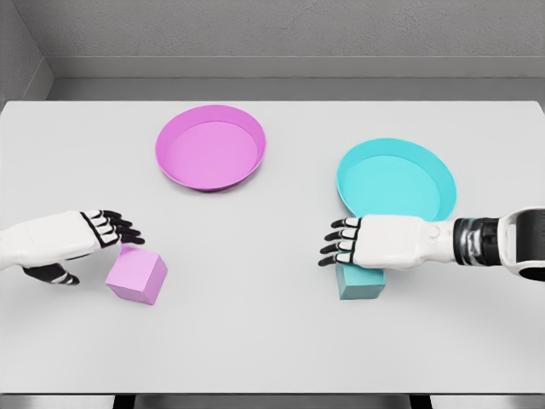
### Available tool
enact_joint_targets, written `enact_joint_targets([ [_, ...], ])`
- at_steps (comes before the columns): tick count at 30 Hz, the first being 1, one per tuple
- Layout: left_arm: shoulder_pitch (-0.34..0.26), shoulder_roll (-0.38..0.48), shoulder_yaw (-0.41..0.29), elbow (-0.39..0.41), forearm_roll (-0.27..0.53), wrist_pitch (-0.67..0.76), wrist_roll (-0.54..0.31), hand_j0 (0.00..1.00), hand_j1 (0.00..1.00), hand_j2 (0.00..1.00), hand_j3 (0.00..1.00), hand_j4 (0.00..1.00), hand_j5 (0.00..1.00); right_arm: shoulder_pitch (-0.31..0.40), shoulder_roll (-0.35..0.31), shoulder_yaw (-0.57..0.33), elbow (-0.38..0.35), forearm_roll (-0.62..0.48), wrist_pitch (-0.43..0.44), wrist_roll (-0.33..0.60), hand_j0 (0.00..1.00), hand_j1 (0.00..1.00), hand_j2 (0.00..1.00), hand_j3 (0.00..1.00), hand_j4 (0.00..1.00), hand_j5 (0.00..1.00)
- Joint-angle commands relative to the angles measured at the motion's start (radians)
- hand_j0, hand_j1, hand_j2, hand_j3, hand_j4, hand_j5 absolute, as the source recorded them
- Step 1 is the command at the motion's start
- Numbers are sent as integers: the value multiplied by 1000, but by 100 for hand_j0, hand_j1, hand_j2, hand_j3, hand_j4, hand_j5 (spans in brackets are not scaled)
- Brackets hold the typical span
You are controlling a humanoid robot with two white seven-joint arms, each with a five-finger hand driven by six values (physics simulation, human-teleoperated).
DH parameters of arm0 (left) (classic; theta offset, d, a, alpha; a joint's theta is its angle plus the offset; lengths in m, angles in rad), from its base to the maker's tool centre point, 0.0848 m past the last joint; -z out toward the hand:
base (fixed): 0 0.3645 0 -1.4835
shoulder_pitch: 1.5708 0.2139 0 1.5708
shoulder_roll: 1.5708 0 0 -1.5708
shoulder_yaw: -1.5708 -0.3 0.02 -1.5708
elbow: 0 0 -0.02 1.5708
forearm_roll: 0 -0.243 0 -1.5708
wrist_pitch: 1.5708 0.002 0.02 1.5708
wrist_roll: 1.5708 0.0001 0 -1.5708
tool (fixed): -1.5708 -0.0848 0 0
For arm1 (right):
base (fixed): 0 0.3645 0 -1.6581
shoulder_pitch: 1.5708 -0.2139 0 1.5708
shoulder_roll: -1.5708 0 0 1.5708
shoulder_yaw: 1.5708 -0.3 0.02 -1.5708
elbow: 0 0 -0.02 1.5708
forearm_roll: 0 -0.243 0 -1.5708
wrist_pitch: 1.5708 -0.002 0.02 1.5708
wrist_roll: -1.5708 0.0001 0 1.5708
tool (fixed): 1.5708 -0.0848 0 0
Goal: Place the blocks in the corresponding plates according to their colors
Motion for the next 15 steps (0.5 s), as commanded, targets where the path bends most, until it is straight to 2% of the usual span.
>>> enact_joint_targets([
  [1, 0, 1, 5, 0, 14, 1, 1, 100, 100, 100, 100, 100, 100, -2, 2, 1, 0, -1, 2, -1, 100, 100, 100, 100, 100, 100],
  [11, 5, 1, 4, -33, 17, 1, 1, 100, 100, 100, 100, 100, 100, -18, -6, 0, 0, -7, 2, -6, 100, 100, 100, 100, 100, 100],
  [15, 6, 3, 4, -43, 51, 1, 6, 100, 100, 100, 100, 100, 100, -15, -20, 0, -2, -10, 2, -10, 100, 100, 100, 100, 100, 100],
])
